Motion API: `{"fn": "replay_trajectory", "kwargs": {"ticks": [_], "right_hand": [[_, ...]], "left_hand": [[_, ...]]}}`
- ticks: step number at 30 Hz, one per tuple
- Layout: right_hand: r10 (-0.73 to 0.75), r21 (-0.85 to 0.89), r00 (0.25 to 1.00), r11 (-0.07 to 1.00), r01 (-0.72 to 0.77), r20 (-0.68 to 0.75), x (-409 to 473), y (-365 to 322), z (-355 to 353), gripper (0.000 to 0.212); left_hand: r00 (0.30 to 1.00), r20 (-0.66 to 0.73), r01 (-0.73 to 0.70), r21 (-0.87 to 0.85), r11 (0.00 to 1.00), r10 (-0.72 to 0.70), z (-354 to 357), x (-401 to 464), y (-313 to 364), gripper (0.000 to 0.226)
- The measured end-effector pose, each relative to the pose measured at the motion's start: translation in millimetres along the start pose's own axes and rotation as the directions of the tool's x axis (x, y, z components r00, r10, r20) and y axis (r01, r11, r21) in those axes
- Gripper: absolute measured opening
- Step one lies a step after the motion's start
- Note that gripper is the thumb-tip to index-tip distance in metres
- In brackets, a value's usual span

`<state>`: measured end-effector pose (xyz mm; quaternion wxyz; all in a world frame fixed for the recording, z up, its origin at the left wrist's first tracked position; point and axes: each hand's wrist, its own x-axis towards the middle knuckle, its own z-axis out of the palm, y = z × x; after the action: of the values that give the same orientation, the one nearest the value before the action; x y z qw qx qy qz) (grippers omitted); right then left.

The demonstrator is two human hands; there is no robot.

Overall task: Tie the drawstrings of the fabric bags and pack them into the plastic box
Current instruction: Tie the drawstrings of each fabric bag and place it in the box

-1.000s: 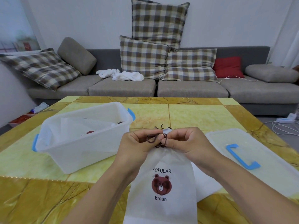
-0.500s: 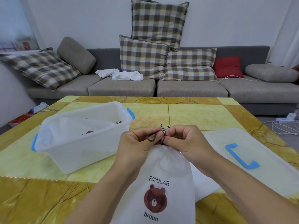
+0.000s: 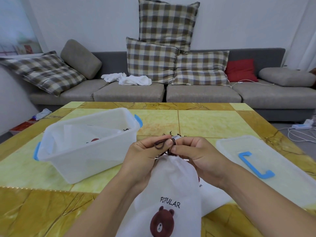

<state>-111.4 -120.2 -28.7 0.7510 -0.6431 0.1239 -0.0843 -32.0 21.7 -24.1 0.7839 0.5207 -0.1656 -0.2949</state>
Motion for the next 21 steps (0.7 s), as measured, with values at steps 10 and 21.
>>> {"fn": "replay_trajectory", "kwargs": {"ticks": [10, 21], "right_hand": [[-0.345, -0.485, 0.923, 0.845, 0.227, -0.169, 6.7, 2.3, 6.2, 0.009], [0.042, 0.078, 0.996, 0.996, -0.048, 0.08, 1.5, -8.8, -16.7, 0.033]], "left_hand": [[0.974, -0.102, -0.179, 0.21, 0.961, 0.204, 6.8, -1.2, -5.4, 0.013], [0.98, -0.069, -0.181, 0.101, 0.978, 0.188, 11.1, -4.2, 0.3, 0.013]]}}
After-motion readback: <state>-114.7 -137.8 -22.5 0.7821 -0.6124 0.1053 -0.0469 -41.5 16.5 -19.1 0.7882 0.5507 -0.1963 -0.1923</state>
